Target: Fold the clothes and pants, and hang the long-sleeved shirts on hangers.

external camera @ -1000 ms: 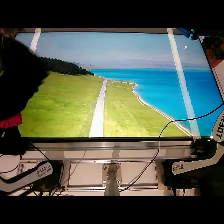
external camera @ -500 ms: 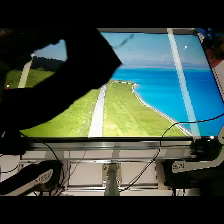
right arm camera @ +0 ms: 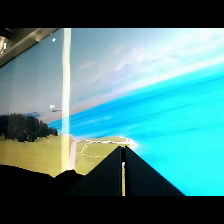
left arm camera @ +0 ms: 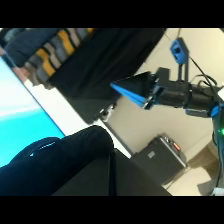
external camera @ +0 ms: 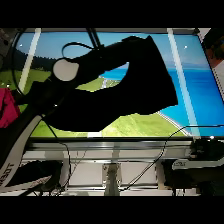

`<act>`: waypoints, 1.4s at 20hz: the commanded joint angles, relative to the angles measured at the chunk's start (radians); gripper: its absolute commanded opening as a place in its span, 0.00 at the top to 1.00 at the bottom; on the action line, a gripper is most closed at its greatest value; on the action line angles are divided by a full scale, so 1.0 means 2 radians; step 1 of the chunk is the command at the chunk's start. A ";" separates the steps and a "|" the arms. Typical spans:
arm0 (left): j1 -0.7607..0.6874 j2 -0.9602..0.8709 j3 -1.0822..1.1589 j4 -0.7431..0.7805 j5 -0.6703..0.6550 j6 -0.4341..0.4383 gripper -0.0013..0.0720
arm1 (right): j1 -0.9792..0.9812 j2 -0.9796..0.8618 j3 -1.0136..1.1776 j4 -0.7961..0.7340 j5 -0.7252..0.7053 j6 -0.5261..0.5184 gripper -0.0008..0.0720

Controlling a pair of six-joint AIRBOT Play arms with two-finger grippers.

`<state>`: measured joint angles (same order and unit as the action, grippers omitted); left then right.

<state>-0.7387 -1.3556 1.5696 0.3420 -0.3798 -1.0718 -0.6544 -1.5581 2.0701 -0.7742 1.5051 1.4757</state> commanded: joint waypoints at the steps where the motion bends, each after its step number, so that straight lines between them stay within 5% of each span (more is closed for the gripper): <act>1: -0.022 -0.043 0.048 0.001 0.016 0.016 0.98 | -0.023 0.000 -0.013 -0.042 0.022 0.003 0.97; 9: -0.026 -0.143 0.109 -0.002 0.097 0.017 0.94 | -0.023 0.000 -0.016 -0.043 0.007 0.005 0.95; 11: -0.025 -0.153 0.109 0.000 0.106 0.017 0.38 | -0.023 0.000 -0.016 -0.043 0.000 0.022 0.76; 12: -0.021 -0.154 0.109 0.004 0.105 0.016 0.19 | -0.023 0.000 -0.016 -0.043 -0.002 0.030 0.63; 13: -0.015 -0.152 0.109 0.016 0.102 0.016 0.18 | -0.023 0.000 -0.016 -0.042 -0.002 0.030 0.57; 16: 0.012 -0.142 0.109 0.055 0.063 0.016 0.19 | -0.023 0.000 -0.016 -0.033 -0.001 0.030 0.55; 17: 0.025 -0.138 0.109 0.062 0.038 0.016 0.26 | -0.023 0.000 -0.016 -0.026 0.001 0.030 0.55; 20: 0.080 -0.123 0.109 0.065 -0.072 0.016 0.98 | -0.021 0.000 -0.016 -0.008 0.010 0.030 0.58; 22: 0.125 -0.115 0.109 0.065 -0.137 0.016 0.98 | -0.014 0.000 -0.016 -0.009 0.015 0.030 0.89; 23: 0.151 -0.112 0.109 0.065 -0.169 0.008 0.98 | -0.010 0.000 -0.016 -0.009 0.018 0.028 0.96; 25: 0.206 -0.110 0.109 0.093 -0.227 -0.038 0.98 | 0.002 -0.001 -0.022 -0.008 0.040 0.027 0.96; 28: 0.280 -0.105 0.108 0.250 -0.317 -0.093 0.98 | 0.045 -0.001 -0.063 -0.009 0.098 0.025 0.97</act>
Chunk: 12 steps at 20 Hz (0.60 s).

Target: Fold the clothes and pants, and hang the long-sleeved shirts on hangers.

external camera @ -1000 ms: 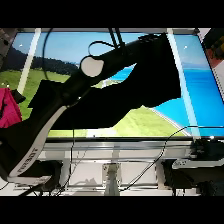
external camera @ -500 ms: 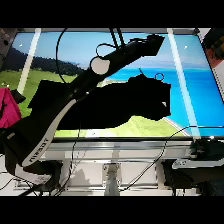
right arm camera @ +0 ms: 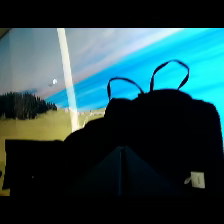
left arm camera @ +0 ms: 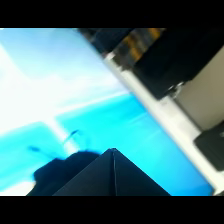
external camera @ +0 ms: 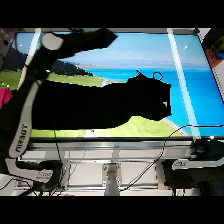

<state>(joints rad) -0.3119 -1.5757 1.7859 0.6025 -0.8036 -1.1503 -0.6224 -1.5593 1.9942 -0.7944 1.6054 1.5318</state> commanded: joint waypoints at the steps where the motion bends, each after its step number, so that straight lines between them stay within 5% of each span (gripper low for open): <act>1: 0.087 0.006 0.000 0.178 -0.140 -0.065 0.98 | 0.049 0.000 -0.048 0.002 0.058 -0.004 0.97; 4: 0.139 0.006 0.000 0.254 -0.217 -0.062 0.98 | 0.109 0.000 -0.125 -0.008 0.061 -0.033 0.97; 12: 0.285 0.009 -0.062 0.274 -0.300 -0.063 0.98 | 0.138 -0.069 -0.213 0.034 0.012 -0.037 0.96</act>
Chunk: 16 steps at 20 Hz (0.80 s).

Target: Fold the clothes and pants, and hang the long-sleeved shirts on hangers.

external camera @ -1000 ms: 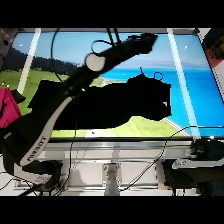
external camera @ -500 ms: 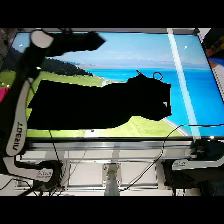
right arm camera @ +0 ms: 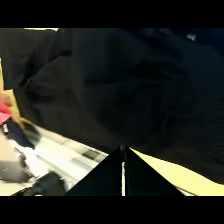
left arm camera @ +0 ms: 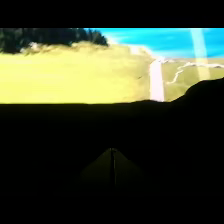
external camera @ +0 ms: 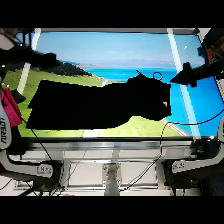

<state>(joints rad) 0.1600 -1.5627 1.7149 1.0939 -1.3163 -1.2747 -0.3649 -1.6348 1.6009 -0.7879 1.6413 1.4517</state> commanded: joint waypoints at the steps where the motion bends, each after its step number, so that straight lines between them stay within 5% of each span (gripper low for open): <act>1: 0.065 0.006 -0.040 0.029 -0.044 -0.001 0.98 | 0.015 -0.043 -0.016 0.034 -0.012 0.003 0.96; 3: 0.089 0.006 -0.054 0.029 -0.055 -0.001 0.98 | 0.030 -0.056 -0.016 0.011 -0.045 0.003 0.88; 5: 0.105 0.006 -0.059 0.029 -0.065 -0.001 0.98 | 0.043 -0.057 -0.016 -0.038 -0.103 0.026 0.56; 11: 0.111 0.005 -0.059 0.029 -0.068 -0.001 0.98 | 0.040 -0.058 -0.016 -0.163 -0.193 0.166 0.56; 16: 0.111 0.005 -0.059 0.028 -0.068 -0.003 0.98 | 0.012 -0.072 -0.016 -0.164 -0.211 0.188 0.56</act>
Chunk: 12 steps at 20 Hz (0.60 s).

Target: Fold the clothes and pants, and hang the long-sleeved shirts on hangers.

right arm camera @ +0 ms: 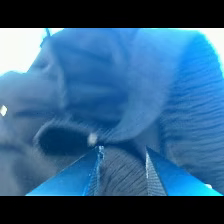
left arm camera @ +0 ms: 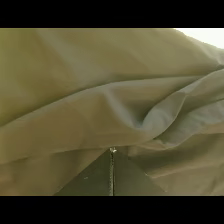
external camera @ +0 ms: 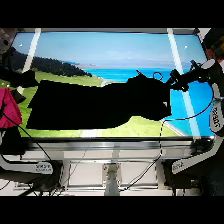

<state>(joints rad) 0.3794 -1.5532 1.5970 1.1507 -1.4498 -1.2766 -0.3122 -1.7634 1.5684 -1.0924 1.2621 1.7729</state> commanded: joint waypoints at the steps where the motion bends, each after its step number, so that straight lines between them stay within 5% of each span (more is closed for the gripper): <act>1: 0.001 0.000 0.000 0.000 -0.001 -0.002 0.98 | -0.022 -0.014 0.000 -0.005 -0.022 0.030 0.56; 12: 0.001 -0.001 0.000 -0.002 -0.001 -0.002 0.98 | -0.031 -0.072 0.000 0.076 -0.101 -0.007 0.56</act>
<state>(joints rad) 0.3798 -1.5532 1.5970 1.1492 -1.4525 -1.2797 -0.3725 -1.8923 1.5684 -0.9642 1.1213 1.7706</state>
